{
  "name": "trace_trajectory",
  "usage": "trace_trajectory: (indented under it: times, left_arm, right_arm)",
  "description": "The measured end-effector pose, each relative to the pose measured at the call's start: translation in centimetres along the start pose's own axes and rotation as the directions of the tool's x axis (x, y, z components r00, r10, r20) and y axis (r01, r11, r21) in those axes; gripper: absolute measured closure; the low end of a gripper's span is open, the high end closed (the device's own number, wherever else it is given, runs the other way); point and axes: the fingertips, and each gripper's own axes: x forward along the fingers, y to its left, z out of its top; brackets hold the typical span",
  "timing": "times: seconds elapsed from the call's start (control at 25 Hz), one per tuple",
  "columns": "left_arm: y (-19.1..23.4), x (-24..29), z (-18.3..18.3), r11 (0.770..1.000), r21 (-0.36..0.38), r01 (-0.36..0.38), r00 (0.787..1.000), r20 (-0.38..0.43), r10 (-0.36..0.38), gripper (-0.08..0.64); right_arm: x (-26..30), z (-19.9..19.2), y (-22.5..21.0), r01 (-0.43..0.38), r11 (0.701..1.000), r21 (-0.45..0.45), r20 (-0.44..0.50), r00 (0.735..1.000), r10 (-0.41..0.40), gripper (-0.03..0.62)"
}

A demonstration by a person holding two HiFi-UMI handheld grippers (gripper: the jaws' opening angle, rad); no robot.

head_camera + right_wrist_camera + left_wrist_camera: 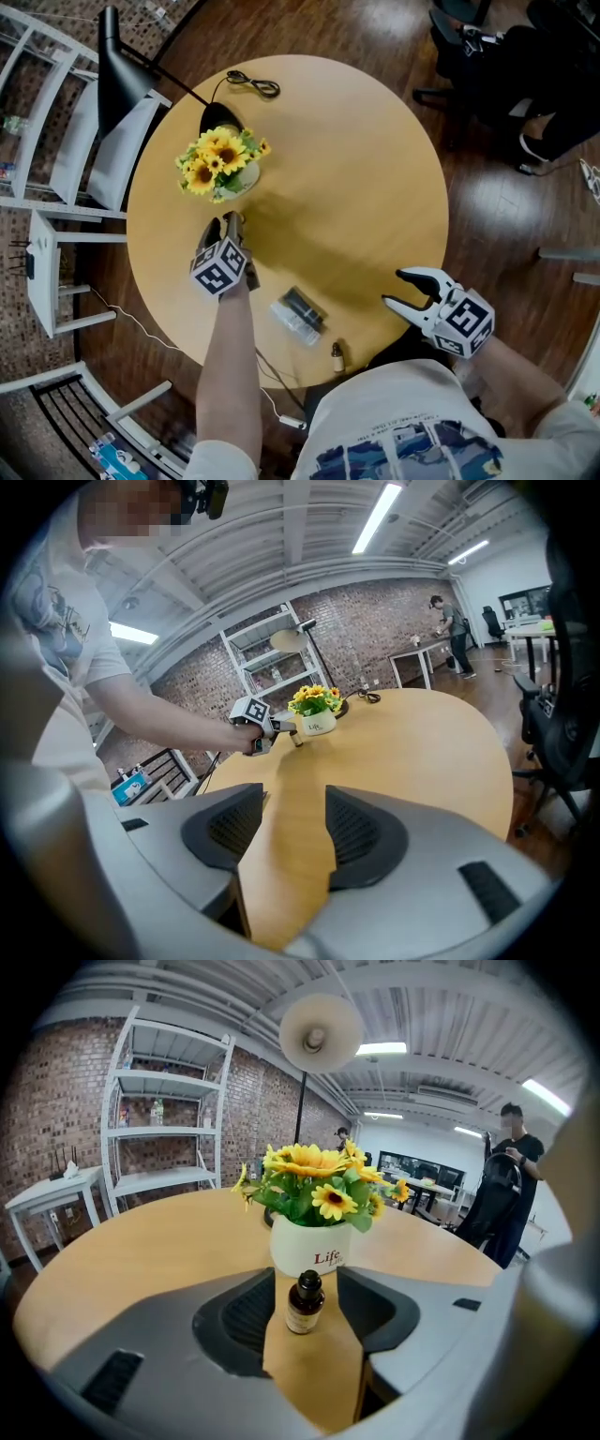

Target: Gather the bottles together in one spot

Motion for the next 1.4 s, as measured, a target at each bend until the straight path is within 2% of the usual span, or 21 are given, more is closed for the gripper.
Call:
trace_trajectory:
  times: [0.16,0.36,0.56,0.68,0.84,1.04,1.28,1.4]
  left_arm:
    - [0.7,-3.1,0.6,0.999,-0.027,-0.024,0.999,0.025,0.025,0.345]
    - [1.0,-10.1,1.1,1.000,-0.029,-0.006,0.998,0.056,0.008,0.345]
    - [0.2,-20.1,0.3,0.996,-0.068,0.055,0.992,0.121,-0.046,0.345]
    - [-0.2,-27.8,-0.9,0.990,-0.093,0.105,0.977,0.196,-0.085,0.345]
    - [-0.8,-38.7,-5.1,0.980,-0.124,0.158,0.964,0.234,-0.126,0.345]
    - [0.0,-50.2,-12.3,0.975,-0.161,0.152,0.967,0.227,-0.113,0.345]
    - [-1.3,-57.9,-20.2,0.968,-0.193,0.162,0.975,0.180,-0.127,0.344]
    - [-2.3,-60.2,-22.4,0.969,-0.179,0.172,0.976,0.164,-0.143,0.344]
  right_arm:
    - [0.0,0.1,0.8,-0.010,1.000,-0.013,-0.012,1.000,0.010,0.356]
    - [1.0,1.3,3.1,-0.051,0.997,-0.059,0.000,0.999,0.051,0.356]
    - [0.7,2.4,6.8,-0.056,0.989,-0.134,0.017,0.998,0.059,0.356]
    - [-0.3,3.0,9.4,-0.036,0.982,-0.183,0.039,0.998,0.043,0.356]
    - [-3.4,2.3,14.2,0.005,0.980,-0.199,0.065,0.998,0.008,0.353]
    - [-6.8,-0.2,20.2,0.061,0.980,-0.191,0.083,0.995,-0.046,0.321]
    - [-11.9,-4.1,24.6,0.150,0.973,-0.175,0.083,0.987,-0.138,0.310]
    - [-14.4,-5.7,26.5,0.165,0.973,-0.163,0.072,0.985,-0.155,0.310]
